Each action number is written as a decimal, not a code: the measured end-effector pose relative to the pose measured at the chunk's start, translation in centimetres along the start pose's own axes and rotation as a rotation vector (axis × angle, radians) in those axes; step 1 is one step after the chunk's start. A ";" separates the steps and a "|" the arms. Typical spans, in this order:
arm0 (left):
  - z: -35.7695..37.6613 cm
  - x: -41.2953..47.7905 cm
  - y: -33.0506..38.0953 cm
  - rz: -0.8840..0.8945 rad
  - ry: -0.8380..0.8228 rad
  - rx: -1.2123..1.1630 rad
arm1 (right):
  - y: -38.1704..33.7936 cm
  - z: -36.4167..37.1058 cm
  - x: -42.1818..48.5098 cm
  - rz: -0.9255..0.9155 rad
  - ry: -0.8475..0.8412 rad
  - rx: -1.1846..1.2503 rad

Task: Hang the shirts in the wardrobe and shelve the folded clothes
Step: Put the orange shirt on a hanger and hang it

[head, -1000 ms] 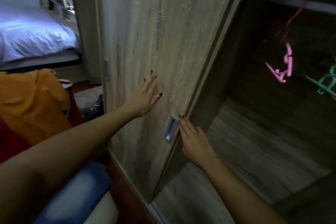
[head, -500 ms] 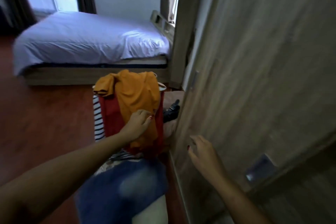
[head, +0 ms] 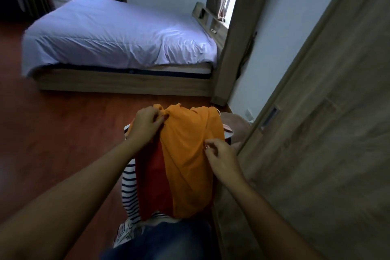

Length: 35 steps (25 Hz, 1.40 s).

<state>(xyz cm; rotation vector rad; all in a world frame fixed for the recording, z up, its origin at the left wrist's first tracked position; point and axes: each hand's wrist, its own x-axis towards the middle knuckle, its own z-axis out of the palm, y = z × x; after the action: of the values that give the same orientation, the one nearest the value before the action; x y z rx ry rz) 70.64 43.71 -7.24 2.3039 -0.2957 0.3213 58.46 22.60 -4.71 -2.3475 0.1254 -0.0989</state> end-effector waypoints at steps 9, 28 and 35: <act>-3.6 -4.6 9.9 0.310 -0.517 -0.775 | -0.3 -1.6 2.1 0.598 -0.242 1.368; 4.9 -28.9 34.6 0.431 -0.793 -0.986 | 7.1 -24.9 -38.8 0.383 0.492 1.079; 13.4 -46.4 43.6 0.596 -1.367 -0.947 | 9.8 -32.0 -53.3 0.219 0.735 0.956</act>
<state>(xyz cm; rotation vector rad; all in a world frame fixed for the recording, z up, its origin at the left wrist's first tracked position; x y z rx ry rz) 15.36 9.85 -1.66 1.1019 -1.4253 -0.9801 1.48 -0.38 9.02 -1.2465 0.5537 -0.7353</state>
